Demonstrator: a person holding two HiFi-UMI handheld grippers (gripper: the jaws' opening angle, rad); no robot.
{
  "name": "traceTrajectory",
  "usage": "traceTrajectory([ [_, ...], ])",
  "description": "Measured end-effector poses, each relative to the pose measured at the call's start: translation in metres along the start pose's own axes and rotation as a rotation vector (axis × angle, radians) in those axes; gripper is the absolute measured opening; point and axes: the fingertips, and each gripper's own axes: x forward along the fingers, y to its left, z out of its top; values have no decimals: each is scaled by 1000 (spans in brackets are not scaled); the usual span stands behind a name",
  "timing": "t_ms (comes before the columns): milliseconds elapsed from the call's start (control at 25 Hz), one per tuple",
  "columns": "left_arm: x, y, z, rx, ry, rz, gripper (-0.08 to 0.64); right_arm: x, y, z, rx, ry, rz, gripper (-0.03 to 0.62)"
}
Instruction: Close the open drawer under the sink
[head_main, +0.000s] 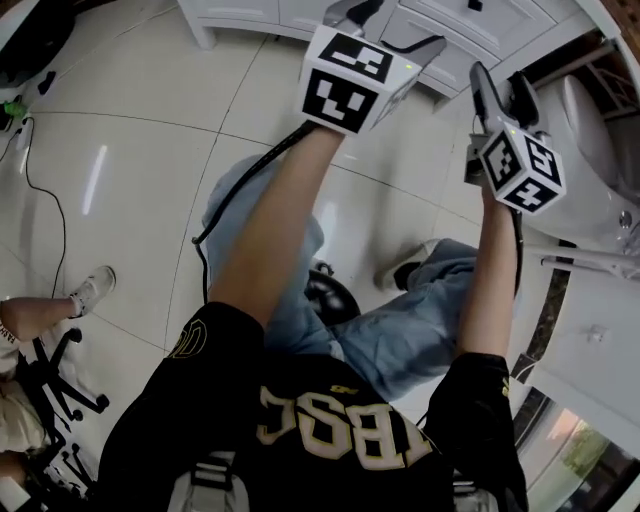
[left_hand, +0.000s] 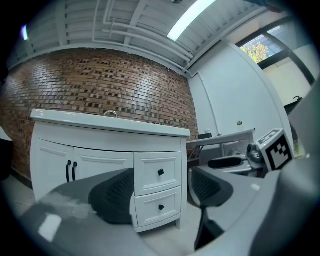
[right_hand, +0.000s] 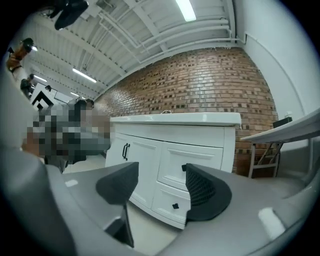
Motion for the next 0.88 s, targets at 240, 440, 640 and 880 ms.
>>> traceTrajectory([
  [240,-10,-3,3,48,-22,-12,364,-49,-23,-10,-63,-42,-261,370],
  [440,-7,-7,-6,49,1,-20,364,-57,-34,-26,39,-6,-307,359],
  [640,-4,-9,-2,25,-19,-13,364,-44,-10,-7,-80,-34,-252,354],
  [880,5,-11,-2,24,-21,8,364,-35,-6,1,-32,-53,-214,354],
])
